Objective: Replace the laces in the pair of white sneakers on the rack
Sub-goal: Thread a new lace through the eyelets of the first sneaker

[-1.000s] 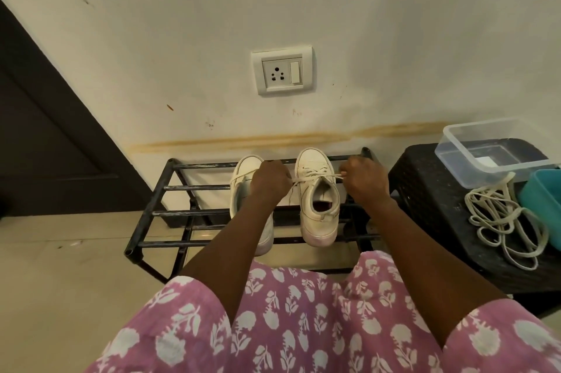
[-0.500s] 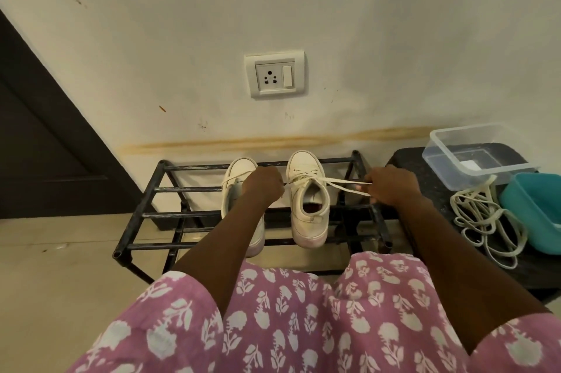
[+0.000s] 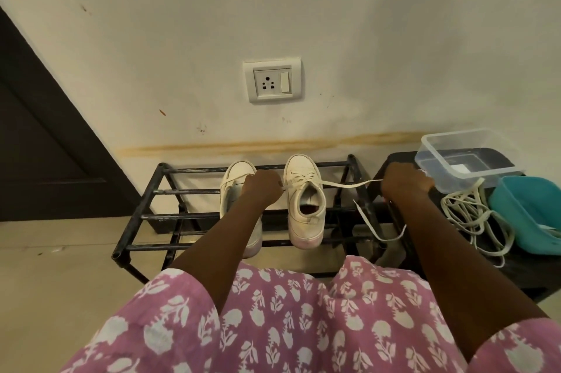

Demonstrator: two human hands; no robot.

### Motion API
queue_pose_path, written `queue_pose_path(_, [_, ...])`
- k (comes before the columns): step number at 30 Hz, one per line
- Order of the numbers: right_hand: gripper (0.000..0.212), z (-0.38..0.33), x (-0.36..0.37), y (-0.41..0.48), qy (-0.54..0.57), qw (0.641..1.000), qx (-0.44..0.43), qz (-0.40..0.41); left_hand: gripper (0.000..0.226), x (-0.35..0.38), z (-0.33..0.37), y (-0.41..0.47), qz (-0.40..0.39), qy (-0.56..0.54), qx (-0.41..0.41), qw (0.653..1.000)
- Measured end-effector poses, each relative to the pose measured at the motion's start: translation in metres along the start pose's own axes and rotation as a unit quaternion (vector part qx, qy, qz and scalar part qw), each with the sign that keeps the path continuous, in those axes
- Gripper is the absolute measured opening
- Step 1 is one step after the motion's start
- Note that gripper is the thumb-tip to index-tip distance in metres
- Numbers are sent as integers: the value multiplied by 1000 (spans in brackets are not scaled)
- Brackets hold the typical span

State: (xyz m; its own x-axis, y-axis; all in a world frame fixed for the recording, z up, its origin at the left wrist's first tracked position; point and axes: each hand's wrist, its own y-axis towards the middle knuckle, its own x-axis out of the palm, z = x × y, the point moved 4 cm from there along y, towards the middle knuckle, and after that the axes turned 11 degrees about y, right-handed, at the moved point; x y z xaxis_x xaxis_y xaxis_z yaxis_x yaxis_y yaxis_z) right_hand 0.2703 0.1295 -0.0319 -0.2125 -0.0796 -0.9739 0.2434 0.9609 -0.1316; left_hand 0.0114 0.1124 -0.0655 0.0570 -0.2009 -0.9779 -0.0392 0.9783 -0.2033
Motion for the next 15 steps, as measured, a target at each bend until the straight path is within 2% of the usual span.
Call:
queue_pose_path(3, [28,-37,13,0,105,983,-121,-84,31,-1,6,3,0,-20,24,1000])
queue_pose_path(6, [28,-73,26,-9,234,951,-179,-96,33,-5,15,5,30,-98,54,993])
queue_pose_path(9, [26,-88,46,-14,273,944,-158,-100,30,-4,19,5,41,-135,55,988])
queue_pose_path(12, [22,-87,52,-16,305,941,-128,-65,25,-2,18,6,57,-187,32,980])
queue_pose_path(15, [22,-87,56,-19,238,964,-120,-23,21,1,18,7,72,-182,16,981])
